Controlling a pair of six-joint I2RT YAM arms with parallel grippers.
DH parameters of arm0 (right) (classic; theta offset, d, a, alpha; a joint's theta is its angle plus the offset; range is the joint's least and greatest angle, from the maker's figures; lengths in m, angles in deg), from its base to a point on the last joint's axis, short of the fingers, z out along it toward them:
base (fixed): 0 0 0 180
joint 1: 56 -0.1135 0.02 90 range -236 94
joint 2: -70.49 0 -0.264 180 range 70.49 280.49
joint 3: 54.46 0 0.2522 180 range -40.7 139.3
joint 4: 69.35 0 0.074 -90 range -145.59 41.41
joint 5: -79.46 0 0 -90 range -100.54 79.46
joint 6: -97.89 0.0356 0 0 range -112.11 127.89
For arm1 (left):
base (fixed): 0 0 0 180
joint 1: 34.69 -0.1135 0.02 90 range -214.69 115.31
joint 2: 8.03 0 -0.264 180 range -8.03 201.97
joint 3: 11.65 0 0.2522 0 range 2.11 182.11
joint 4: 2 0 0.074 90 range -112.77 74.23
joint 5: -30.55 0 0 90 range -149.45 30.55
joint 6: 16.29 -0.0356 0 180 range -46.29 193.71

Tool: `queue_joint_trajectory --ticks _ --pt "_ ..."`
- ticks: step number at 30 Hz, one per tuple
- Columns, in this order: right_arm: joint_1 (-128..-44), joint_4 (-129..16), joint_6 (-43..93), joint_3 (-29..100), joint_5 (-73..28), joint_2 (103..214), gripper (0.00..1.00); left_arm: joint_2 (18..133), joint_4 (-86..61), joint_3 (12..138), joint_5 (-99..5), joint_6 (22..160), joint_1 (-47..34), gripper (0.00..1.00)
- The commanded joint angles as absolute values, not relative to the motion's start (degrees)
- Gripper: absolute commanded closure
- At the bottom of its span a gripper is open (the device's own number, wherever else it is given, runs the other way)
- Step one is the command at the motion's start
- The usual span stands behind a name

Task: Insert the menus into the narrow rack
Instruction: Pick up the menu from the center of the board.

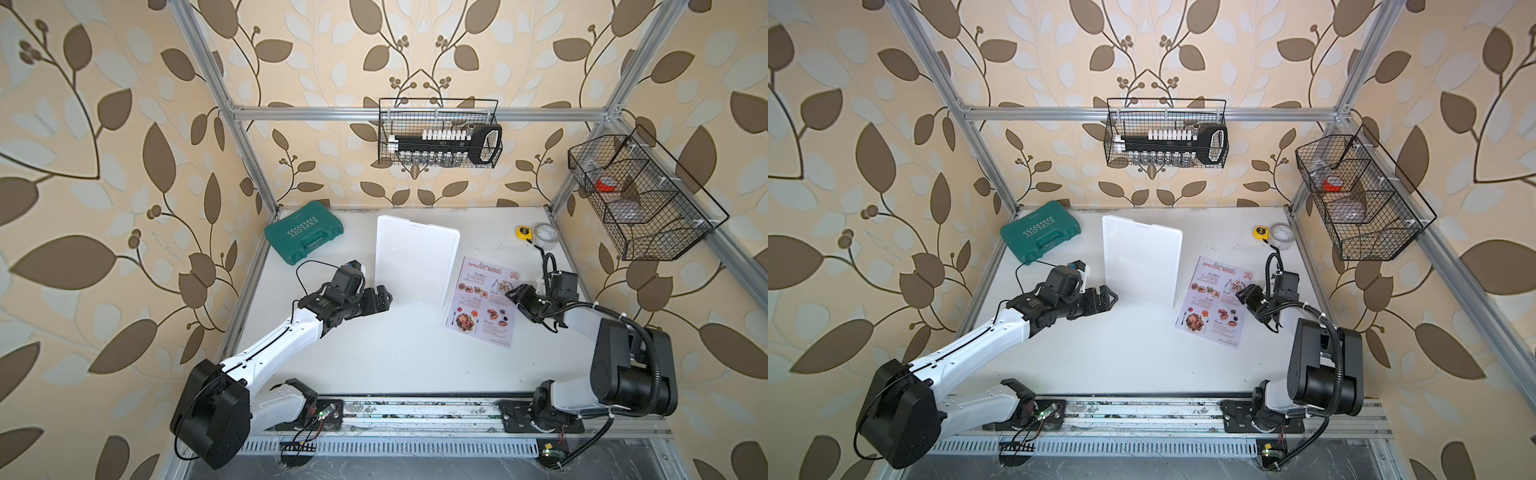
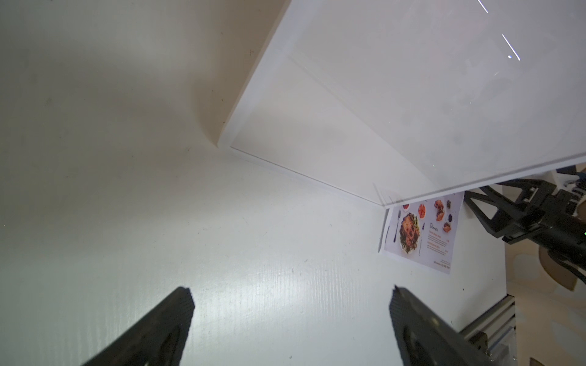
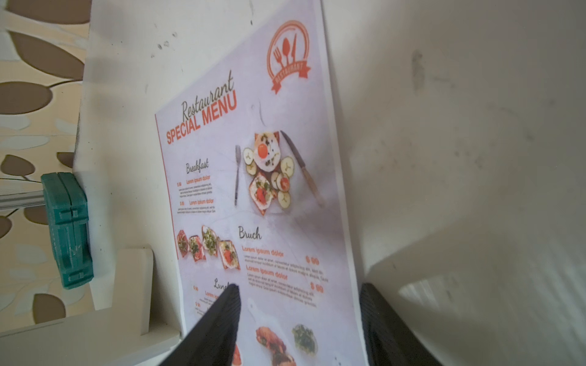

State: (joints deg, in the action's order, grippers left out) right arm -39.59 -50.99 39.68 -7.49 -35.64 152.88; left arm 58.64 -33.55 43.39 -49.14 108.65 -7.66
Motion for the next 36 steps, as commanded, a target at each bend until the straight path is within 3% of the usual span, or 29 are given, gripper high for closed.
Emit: queue_joint_trajectory --ticks 1,10,23,28,32,36 --pt "-40.15 -51.84 40.83 -8.17 -39.88 150.4 0.39 57.97 -32.58 43.62 -49.69 109.35 -7.46 0.01" --pt "-43.32 -53.21 42.91 -9.72 -43.07 144.15 0.43 58.24 -32.29 43.42 -49.6 109.49 -7.5 0.01" --pt "-46.83 -54.69 43.83 -9.54 -44.33 148.7 0.54 56.76 -33.17 43.85 -50.77 110.18 -7.48 0.01" --pt "-47.4 -50.06 40.82 -8.18 -38.99 150.31 0.55 55.91 -33.34 44.44 -50.82 110.42 -7.45 0.01" --pt "-47.96 -51.45 41.06 -8.62 -41.08 150.67 0.69 55.36 -34.09 45.35 -50.86 110.34 -7.48 0.01" --pt "-48.36 -49.75 41.33 -7.34 -41.99 148.95 0.91 54.42 -36.24 47.49 -52.55 109.95 -7.52 0.01"
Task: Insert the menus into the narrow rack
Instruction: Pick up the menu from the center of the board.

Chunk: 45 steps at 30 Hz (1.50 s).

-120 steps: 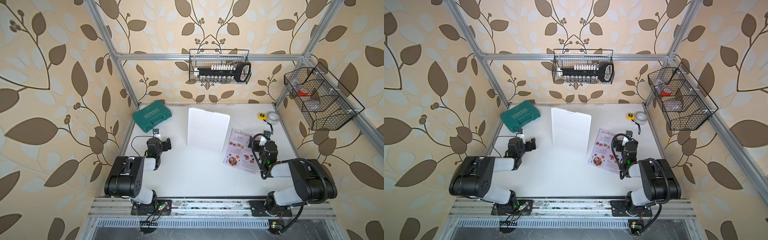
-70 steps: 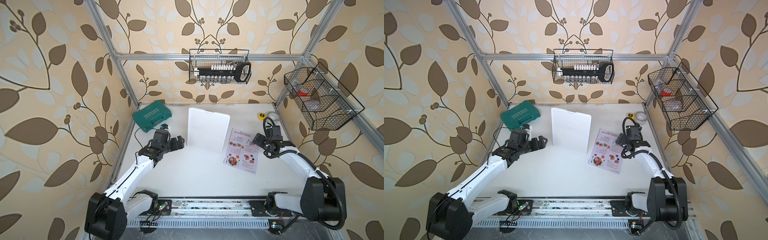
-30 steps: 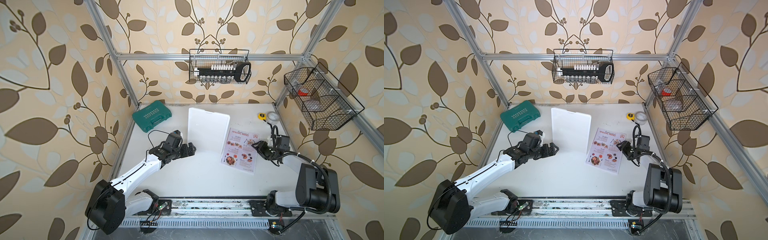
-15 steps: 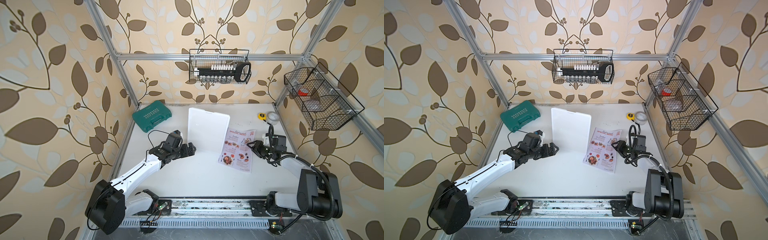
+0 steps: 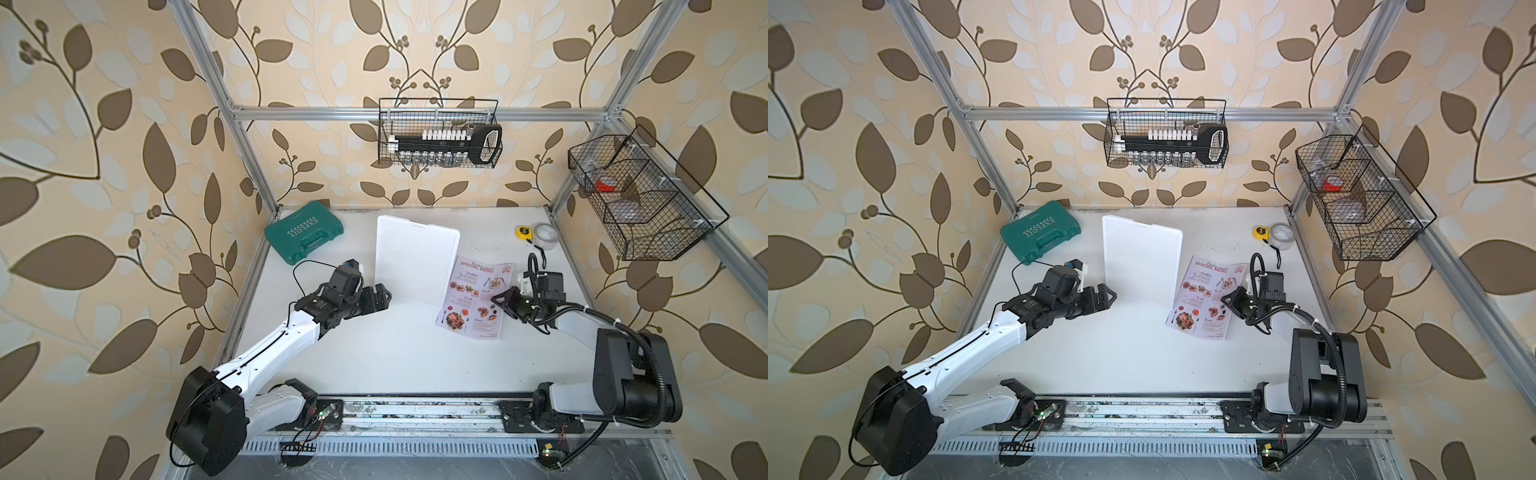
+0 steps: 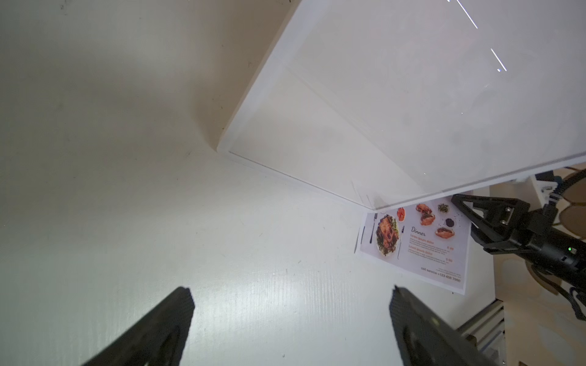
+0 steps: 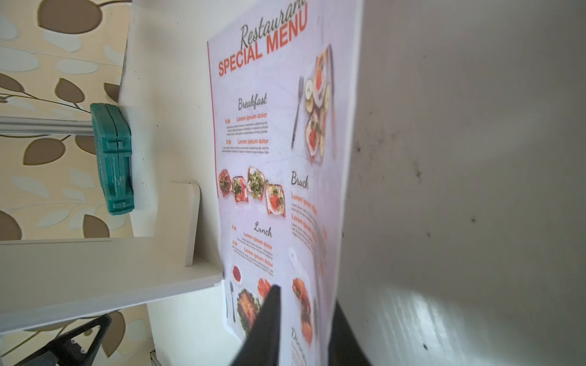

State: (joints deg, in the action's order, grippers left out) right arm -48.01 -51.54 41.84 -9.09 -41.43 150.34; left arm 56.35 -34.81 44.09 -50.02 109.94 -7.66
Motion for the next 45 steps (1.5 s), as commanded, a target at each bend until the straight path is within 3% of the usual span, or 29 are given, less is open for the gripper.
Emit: queue_joint_trajectory --ticks 1,3,12,20,29,45 --pt "-48.35 -48.56 41.13 -6.71 -41.63 148.14 0.96 54.29 -36.86 48.13 -53.03 109.71 -7.53 0.01" --pt "-48.35 -44.93 40.34 -4.83 -40.52 145.77 1.0 54.11 -38.29 50.17 -53.58 109.2 -7.53 0.01" --pt "-47.78 -30.7 39.35 10.49 -37.04 134.58 1.0 54.82 -41.87 64.6 -55.09 107.67 -7.62 0.01" --pt "-47.73 -26.78 40.03 30.89 -38.61 136.83 1.0 62.7 -44.48 82.04 -47.05 106.12 -10.7 0.01" --pt "-49.27 -43.05 47.73 46.3 -46.23 143.22 1.0 72.63 -40.19 96.17 -32.67 109.33 -15.85 0.01" --pt "-65.06 -69.74 51.37 54.23 -34.9 156.74 1.0 80.99 -17.46 97.86 -22.21 133.29 -16.58 0.01"
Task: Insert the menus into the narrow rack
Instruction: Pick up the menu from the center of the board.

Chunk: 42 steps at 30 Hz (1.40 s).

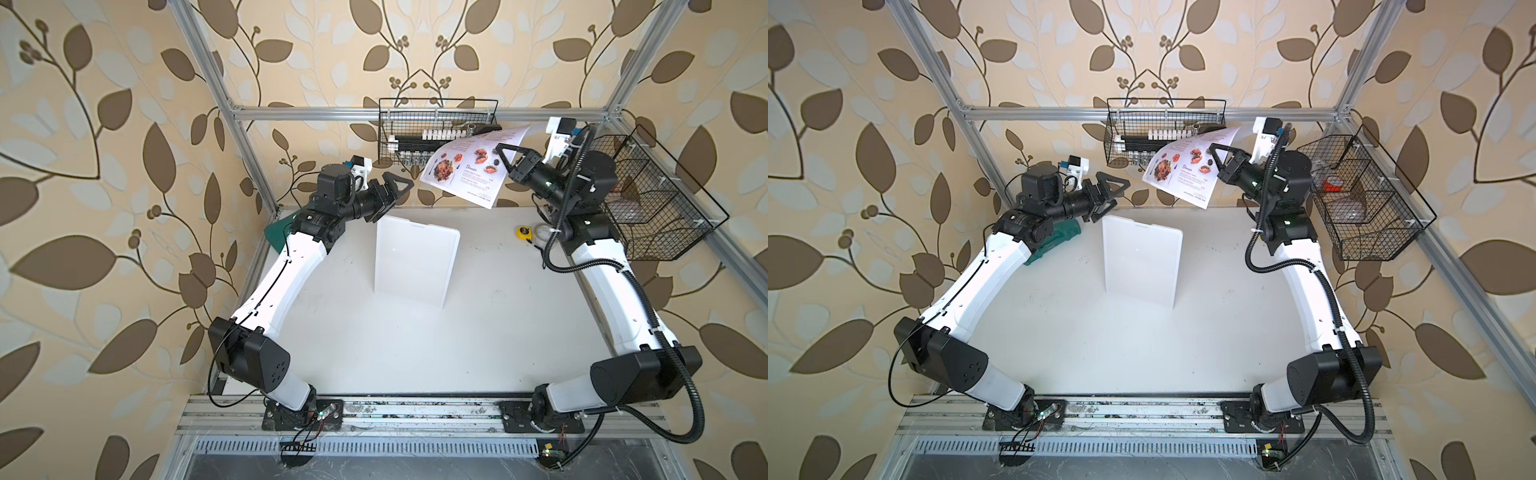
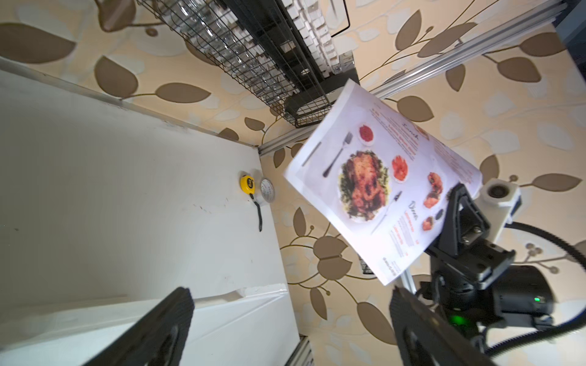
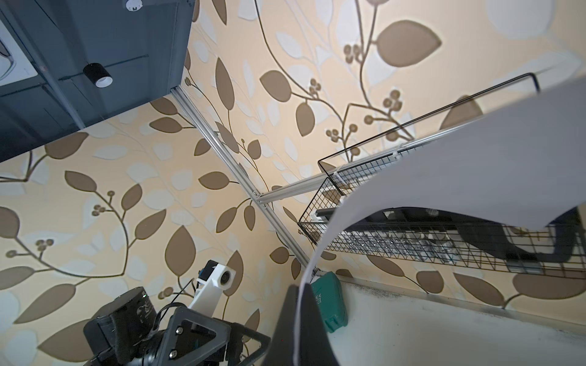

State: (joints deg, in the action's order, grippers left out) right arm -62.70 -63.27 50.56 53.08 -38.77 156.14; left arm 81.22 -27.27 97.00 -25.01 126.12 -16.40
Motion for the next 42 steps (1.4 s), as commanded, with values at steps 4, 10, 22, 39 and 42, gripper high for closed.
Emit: queue_joint_trajectory --ticks 4,10,22,39,42 --pt "-68.29 -72.28 51.9 52.33 -32.79 157.0 1.0 82.5 -8.63 96.16 -21.53 140.65 -16.58 0.01" --pt "-70.36 -76.61 54.17 48.24 -29.69 155.66 1.0 84.88 -5.54 96.19 -21.13 144.55 -16.32 0.01" --pt "-71.29 -80.55 58.42 40.63 -29.15 153.87 1.0 87.25 2.7 97.6 -21.57 149.88 -16.14 0.12" --pt "-71.33 -83.23 63.34 35.28 -23.21 151.22 1.0 89.04 6.69 95.67 -22.53 149.64 -16.14 0.57" --pt "-71.33 -87.03 67.52 32.79 -21.44 150.32 1.0 89.1 8.08 94.95 -22.71 150.09 -16.14 0.46"
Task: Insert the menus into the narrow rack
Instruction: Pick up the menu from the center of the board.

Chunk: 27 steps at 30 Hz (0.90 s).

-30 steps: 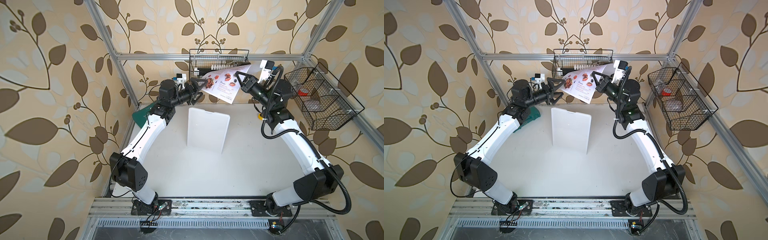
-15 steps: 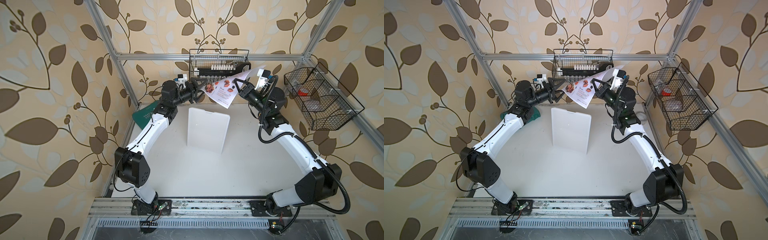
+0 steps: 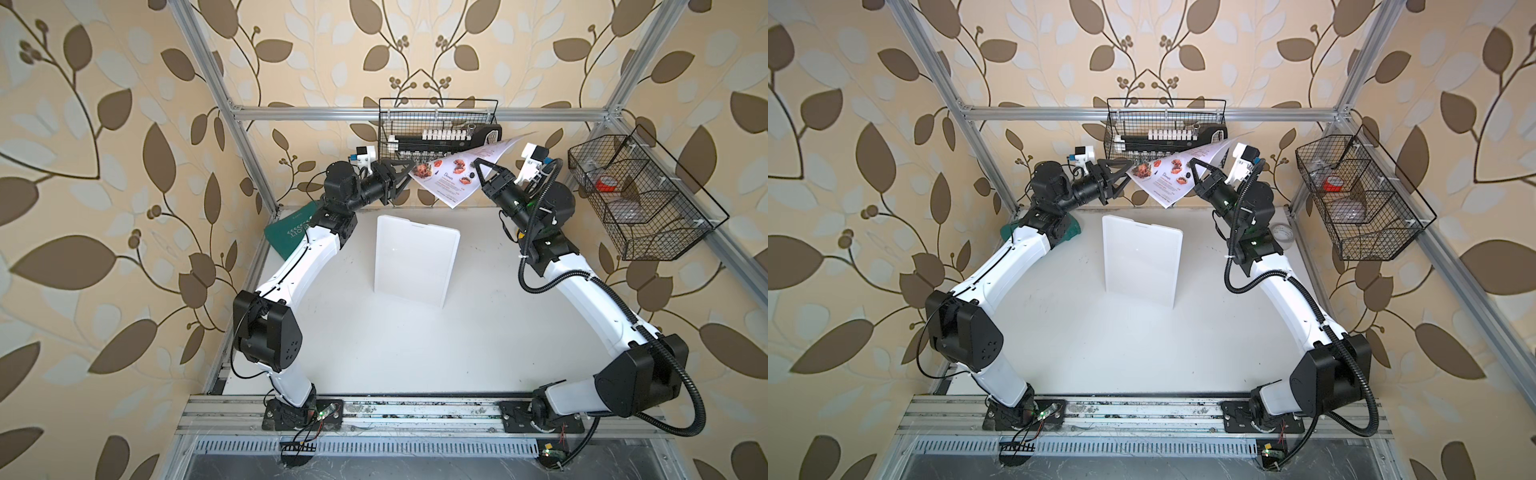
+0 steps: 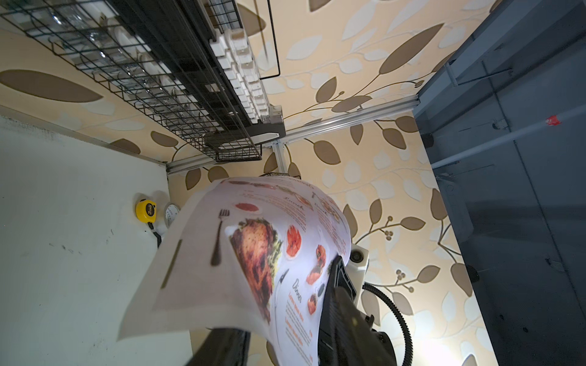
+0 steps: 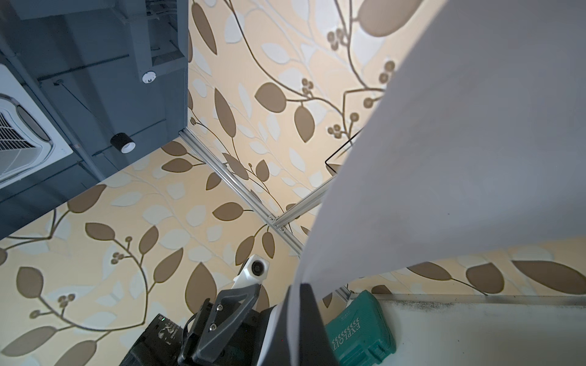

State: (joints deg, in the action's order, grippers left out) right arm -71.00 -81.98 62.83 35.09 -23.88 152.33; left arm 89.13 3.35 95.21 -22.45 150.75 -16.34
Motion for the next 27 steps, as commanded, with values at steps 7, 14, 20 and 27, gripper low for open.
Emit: queue_joint_trajectory --ticks 7,14,20,27 --pt "-71.37 -92.06 71.99 31.81 -23.02 150.05 1.0 90.12 8.39 95.13 -22.27 149.89 -16.14 0.28" --pt "-71.34 -92.11 72.25 31.16 -23.81 150.2 1.0 92.95 9.76 98.62 -22.45 150.78 -16.23 0.4" --pt "-71.35 -90.61 70.23 31.24 -24.19 150.56 1.0 93.58 11.17 100.78 -22.36 151.19 -16.58 0.66" --pt "-71.29 -89.49 68.42 30.54 -25.85 151.77 1.0 92.92 11.83 100.64 -22.02 151.0 -17.54 0.93"
